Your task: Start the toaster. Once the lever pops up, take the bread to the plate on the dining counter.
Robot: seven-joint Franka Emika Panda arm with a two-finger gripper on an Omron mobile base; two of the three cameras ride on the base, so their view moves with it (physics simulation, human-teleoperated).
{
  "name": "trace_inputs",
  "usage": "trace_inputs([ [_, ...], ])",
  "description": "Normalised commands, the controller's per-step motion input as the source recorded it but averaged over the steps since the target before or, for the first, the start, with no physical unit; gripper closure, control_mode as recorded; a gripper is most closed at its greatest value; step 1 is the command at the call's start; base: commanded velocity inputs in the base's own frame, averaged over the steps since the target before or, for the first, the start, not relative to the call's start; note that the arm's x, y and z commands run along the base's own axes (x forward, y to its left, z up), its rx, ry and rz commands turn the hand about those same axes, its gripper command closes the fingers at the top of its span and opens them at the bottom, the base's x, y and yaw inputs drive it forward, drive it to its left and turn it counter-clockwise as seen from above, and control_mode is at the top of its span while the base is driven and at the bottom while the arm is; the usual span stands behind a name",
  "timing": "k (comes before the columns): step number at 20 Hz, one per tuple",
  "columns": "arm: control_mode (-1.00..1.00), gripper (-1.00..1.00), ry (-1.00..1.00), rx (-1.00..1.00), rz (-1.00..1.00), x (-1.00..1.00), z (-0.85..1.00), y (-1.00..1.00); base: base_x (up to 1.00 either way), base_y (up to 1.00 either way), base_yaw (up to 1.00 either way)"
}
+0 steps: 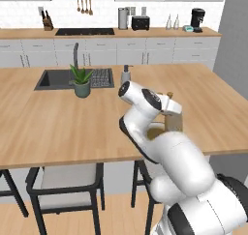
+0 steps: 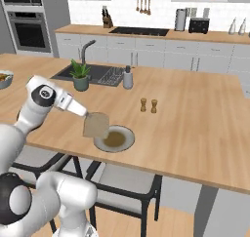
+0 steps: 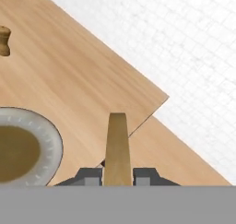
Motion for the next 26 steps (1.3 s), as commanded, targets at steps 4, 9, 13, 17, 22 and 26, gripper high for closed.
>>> trace_inputs([
  [4,-1.00,1.00,0.11,0.00,-0.01,0.51,-0.66,-0.43,0.00,0.00,0.00],
  [9,-1.00,1.00,0.08,0.00,-0.03,0.43,-0.62,-0.21,0.00,0.00,0.00],
  [13,-1.00,1.00,0.01,0.00,-0.02,0.41,-0.51,0.00,0.00,0.00,0.00],
  [17,-1.00,1.00,0.00,0.00,0.00,0.41,-0.41,0.00,0.00,0.00,0.00],
  [22,-1.00,1.00,0.00,0.00,0.00,0.38,-0.39,0.00,0.00,0.00,0.00],
  [26,-1.00,1.00,0.00,0.00,0.00,0.35,-0.38,0.00,0.00,0.00,0.00],
])
